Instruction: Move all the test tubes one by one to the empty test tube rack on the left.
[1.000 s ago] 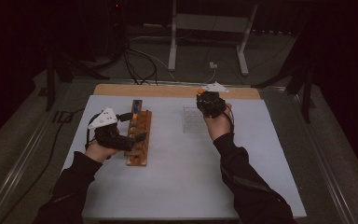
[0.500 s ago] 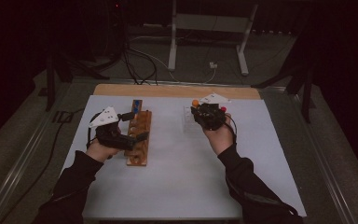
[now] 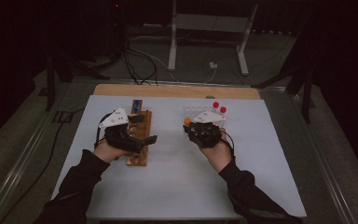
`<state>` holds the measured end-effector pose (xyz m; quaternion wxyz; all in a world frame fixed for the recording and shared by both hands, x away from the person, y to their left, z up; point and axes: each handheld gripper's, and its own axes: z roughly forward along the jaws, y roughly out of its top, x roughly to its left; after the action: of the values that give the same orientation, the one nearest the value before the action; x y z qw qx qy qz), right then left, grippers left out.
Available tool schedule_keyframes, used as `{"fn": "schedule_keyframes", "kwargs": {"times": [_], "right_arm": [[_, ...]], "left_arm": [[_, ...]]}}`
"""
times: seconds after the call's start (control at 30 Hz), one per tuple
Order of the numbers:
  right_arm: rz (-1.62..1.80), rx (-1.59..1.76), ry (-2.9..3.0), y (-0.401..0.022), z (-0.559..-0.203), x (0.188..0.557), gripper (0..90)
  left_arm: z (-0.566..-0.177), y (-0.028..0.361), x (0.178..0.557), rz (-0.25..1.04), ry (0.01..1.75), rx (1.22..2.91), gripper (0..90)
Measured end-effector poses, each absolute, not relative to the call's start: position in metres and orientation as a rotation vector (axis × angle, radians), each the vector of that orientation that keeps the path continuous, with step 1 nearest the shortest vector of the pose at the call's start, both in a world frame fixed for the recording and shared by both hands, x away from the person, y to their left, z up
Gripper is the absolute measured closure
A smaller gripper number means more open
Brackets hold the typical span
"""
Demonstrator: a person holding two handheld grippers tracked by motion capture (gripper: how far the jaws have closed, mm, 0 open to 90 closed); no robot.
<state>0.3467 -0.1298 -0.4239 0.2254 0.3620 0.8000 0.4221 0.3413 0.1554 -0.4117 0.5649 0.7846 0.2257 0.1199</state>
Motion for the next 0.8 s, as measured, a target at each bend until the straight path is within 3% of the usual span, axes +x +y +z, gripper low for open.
{"fn": "schedule_keyframes", "kwargs": {"times": [0.47, 0.8], "right_arm": [[1.206, 0.899, 2.332, -0.124, -0.435, 0.325, 75.0], [1.273, 0.79, 2.394, -0.122, -0.435, 0.31, 75.0]], "left_arm": [[-0.414, 0.13, 0.335, 0.197, 0.447, 1.876, 7.3], [-0.415, 0.114, 0.33, 0.142, 0.365, 1.889, 21.0]]}}
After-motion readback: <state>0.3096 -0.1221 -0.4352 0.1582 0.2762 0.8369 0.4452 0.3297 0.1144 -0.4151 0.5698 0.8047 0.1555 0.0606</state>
